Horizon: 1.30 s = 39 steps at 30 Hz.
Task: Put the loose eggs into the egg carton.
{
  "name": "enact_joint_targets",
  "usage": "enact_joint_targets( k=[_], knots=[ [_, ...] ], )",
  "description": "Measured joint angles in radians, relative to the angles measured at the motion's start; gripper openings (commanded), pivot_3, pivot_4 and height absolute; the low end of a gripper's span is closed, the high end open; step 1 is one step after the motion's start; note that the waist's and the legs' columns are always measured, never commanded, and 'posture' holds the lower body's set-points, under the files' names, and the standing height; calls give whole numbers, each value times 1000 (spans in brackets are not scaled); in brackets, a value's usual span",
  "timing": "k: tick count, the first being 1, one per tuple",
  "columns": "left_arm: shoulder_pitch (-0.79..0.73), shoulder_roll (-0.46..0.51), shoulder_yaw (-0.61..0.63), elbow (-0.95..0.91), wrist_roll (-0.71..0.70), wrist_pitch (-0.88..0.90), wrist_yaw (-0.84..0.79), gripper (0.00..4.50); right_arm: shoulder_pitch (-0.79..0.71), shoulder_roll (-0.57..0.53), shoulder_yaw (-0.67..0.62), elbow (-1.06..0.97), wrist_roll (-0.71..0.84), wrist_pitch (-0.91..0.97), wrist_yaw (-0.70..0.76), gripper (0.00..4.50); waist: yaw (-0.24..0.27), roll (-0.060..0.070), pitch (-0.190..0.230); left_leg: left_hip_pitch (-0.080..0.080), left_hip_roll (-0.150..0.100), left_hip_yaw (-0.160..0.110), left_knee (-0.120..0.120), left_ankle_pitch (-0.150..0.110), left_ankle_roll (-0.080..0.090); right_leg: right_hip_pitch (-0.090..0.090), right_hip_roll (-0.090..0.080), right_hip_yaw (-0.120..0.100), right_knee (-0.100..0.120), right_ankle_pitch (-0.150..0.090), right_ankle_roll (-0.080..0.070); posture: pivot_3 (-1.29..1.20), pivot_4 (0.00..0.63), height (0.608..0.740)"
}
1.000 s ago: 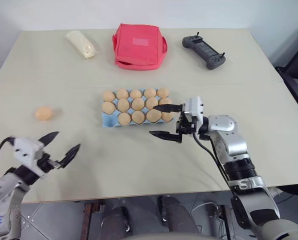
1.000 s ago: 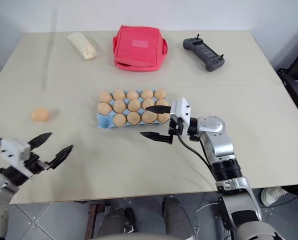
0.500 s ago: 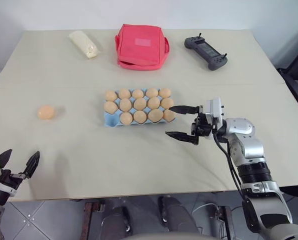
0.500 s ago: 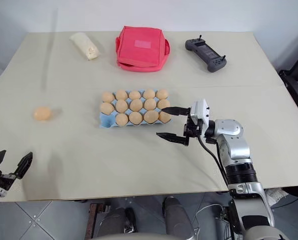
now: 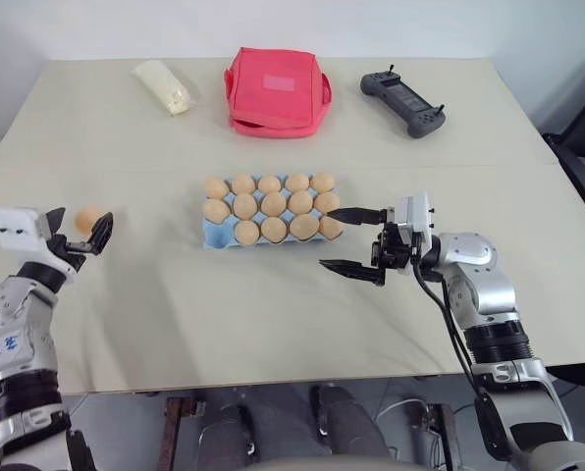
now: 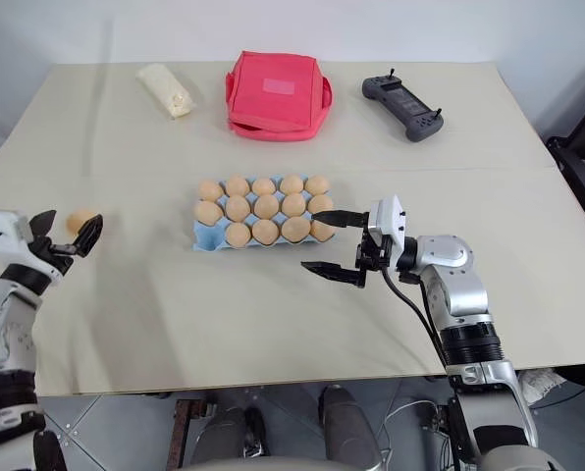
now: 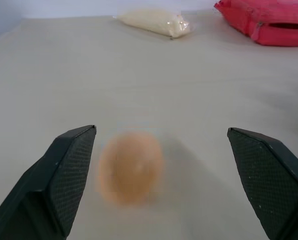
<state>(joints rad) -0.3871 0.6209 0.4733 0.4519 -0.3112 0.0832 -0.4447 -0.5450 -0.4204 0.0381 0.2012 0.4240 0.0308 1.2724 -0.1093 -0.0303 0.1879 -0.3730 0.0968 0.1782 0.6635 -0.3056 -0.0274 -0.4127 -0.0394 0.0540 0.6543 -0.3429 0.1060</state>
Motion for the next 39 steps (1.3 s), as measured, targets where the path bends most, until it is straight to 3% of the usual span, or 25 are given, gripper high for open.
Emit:
enact_joint_targets(
  k=[7, 10, 16, 19, 23, 29, 37, 39],
  knots=[
    [-161, 16, -60, 245, 64, -48, 42, 4500, 8, 17, 23, -19, -3, 9, -20, 4474, 1, 0, 0, 0, 1, 3, 1, 0, 0, -1, 0, 0, 1, 0, 0, 0, 150, 740],
    [-176, 16, -71, 314, 72, -52, 37, 3901, 13, 18, 28, -25, -4, 10, -29, 4500, 1, 0, 0, 0, 1, 10, 1, 0, 0, -1, 0, -1, 2, 0, 0, 0, 150, 740],
    [-177, 17, -74, 347, 74, -65, 16, 2015, 16, 18, 28, -30, -5, 10, -45, 4500, 3, -1, 0, 0, 1, 11, 3, 0, 0, -2, 0, -1, 4, 0, 0, 0, 150, 740],
    [-161, 10, -67, 315, 39, -66, -45, 2015, 16, 19, 28, -31, -7, 9, -52, 4500, 4, -1, 0, 0, 1, 11, 3, 0, 0, -2, 0, -1, 4, 0, 0, 0, 150, 740],
    [-79, -72, -105, 47, -52, -69, -200, 2015, 18, 23, 32, -30, -18, 7, -61, 4500, 14, -1, 0, 0, 1, 12, 3, 0, -1, -2, -1, -2, 4, 0, 0, 0, 150, 740],
    [-38, -132, -234, -224, -78, -4, -271, 2015, 25, 28, 32, -30, -28, 5, -67, 4500, 26, -1, 0, 1, 0, 13, 4, 0, -1, -1, 0, 1, 4, 0, 0, 0, 150, 740],
    [-38, -179, -384, -255, -32, 29, -314, 2015, 35, 40, 34, -33, -29, 4, -89, 4500, 21, -1, 0, 3, 2, 15, 4, 0, -1, -1, 1, 3, 4, 0, 0, 0, 150, 740],
    [-38, -178, -384, -251, -32, 29, -316, 2512, 41, 41, 34, -39, -29, 4, -95, 4500, 23, -1, 0, 3, 2, 15, 4, 0, -1, -1, 1, 3, 4, 0, 0, 0, 150, 740]
  ],
)
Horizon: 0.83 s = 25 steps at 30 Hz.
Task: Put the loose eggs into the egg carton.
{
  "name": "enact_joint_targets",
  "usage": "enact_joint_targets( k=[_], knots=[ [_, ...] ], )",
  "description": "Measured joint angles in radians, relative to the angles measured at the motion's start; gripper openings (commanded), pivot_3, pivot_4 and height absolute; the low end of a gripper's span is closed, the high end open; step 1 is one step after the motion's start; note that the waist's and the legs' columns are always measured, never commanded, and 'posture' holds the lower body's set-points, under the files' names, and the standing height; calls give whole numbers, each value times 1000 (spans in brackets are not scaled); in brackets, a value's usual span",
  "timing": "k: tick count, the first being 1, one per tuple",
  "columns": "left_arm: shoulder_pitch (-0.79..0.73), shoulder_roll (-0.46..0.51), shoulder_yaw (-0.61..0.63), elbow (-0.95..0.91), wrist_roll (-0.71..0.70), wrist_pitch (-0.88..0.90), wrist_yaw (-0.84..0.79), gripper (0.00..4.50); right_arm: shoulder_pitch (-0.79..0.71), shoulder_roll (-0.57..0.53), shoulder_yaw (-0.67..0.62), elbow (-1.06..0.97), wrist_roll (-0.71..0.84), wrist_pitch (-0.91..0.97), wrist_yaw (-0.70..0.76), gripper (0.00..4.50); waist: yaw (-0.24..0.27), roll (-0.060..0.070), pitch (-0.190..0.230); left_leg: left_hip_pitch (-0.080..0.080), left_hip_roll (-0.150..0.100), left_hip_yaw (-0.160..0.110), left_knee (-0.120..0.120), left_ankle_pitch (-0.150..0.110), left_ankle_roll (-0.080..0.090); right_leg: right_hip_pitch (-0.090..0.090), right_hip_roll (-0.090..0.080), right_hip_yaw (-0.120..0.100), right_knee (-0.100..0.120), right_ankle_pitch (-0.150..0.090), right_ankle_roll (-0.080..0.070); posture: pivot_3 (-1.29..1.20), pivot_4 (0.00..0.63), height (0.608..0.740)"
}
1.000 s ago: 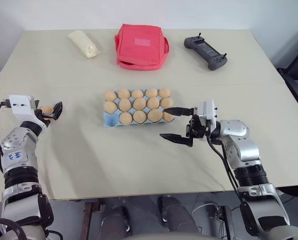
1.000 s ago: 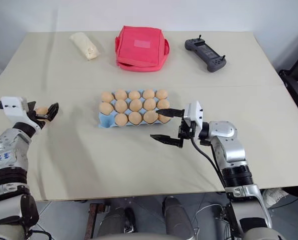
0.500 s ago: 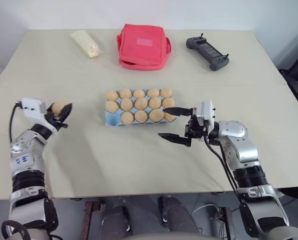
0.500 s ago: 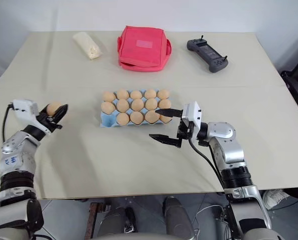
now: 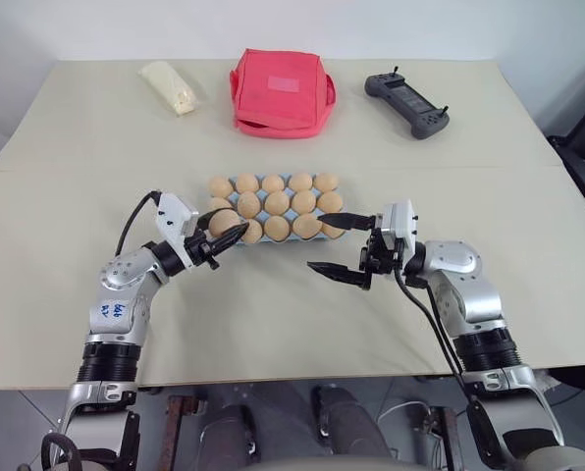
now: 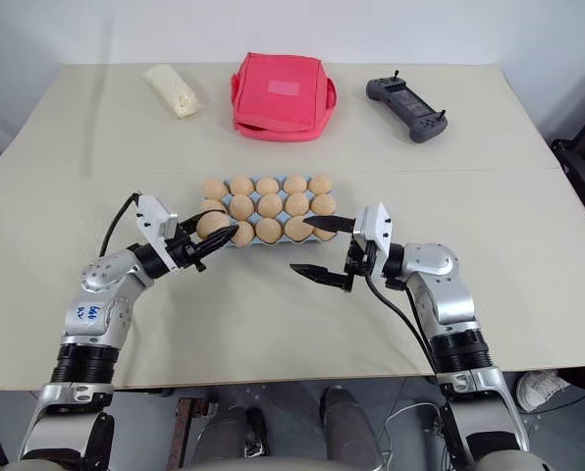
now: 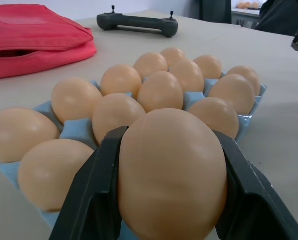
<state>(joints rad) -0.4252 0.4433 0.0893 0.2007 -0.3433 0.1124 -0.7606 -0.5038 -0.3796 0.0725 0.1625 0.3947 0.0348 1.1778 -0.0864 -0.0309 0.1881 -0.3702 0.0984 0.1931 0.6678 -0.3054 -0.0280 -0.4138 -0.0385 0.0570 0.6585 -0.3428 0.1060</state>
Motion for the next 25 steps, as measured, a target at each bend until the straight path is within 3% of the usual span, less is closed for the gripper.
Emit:
enact_joint_targets(
  k=[5, 18, 25],
  knots=[
    [2, 22, 13, 4, 2, 3, 6, 3970, 14, 1, 0, -20, 0, 0, -13, 4500, 3, 0, 0, 0, 0, 0, 0, 0, 0, 0, -1, 0, 0, 0, 0, 0, 150, 740],
    [275, 250, 195, -179, -52, 34, -88, 3970, 46, -82, -37, -35, 3, 6, 2, 4500, 1, 0, 0, 0, 0, 0, -2, -1, 1, 0, -2, -1, -3, 0, 0, 0, 150, 740],
    [398, 279, 271, -201, -64, 43, -103, 3970, 50, -114, -50, -19, 4, 8, 9, 4500, 1, 0, 0, 0, 0, 0, -3, -2, 2, 0, -3, -1, -4, 0, -1, 0, 150, 740]
  ],
)
